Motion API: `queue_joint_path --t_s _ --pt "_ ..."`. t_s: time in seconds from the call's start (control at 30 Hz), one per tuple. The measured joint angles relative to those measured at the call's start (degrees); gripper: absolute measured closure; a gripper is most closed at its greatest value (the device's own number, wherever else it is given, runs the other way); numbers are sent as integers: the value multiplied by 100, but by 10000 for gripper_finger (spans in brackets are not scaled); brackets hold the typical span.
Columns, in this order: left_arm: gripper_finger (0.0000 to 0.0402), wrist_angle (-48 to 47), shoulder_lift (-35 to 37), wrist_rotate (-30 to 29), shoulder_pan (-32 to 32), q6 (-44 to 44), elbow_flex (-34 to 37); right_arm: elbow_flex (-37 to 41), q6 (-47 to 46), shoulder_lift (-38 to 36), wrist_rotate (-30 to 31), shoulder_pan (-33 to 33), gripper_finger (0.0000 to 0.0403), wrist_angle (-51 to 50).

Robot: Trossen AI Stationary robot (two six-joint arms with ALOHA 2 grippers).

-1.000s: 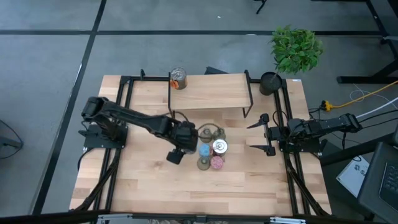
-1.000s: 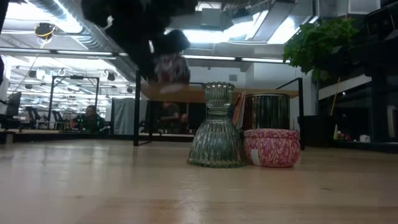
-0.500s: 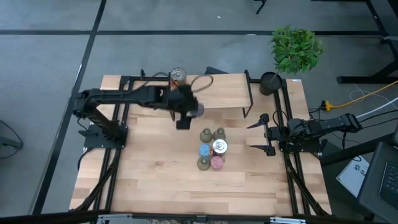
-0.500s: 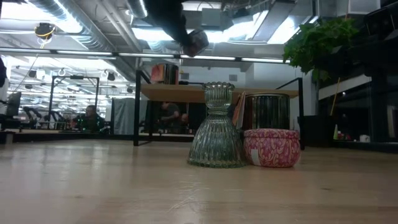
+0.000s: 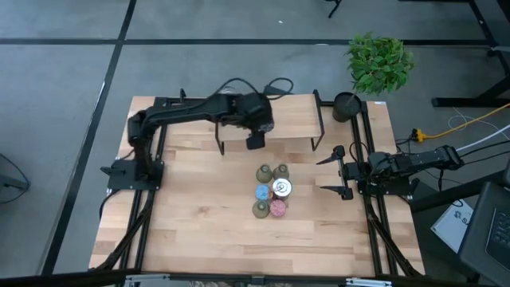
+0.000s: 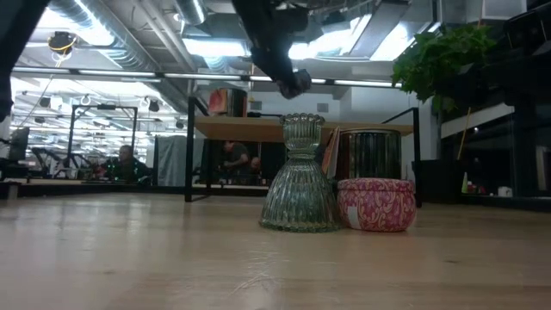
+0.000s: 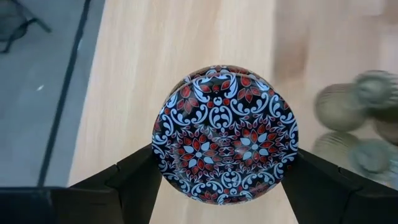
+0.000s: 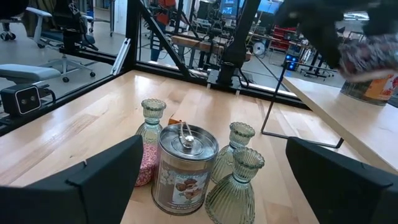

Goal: Pick & Place candle stick holders
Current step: Put the red scented candle on the shelf

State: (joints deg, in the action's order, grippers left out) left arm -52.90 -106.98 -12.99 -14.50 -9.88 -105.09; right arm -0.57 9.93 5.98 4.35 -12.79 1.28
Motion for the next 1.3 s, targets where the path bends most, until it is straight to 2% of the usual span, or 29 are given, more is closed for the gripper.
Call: queue_joint_path --t_s 0.1,0.27,0.8,1.3 --pt "119 -106 -353 -243 -91 114 -337 1 0 0 1 1 5 0" --pt "119 -170 -657 -244 -285 217 -546 -1 0 -2 -1 0 5 0" --pt "119 -235 -675 667 -1118 656 -504 -1 0 0 1 -1 5 0" --pt "119 -234 -675 779 -1102 508 -501 -1 0 0 1 0 5 0"
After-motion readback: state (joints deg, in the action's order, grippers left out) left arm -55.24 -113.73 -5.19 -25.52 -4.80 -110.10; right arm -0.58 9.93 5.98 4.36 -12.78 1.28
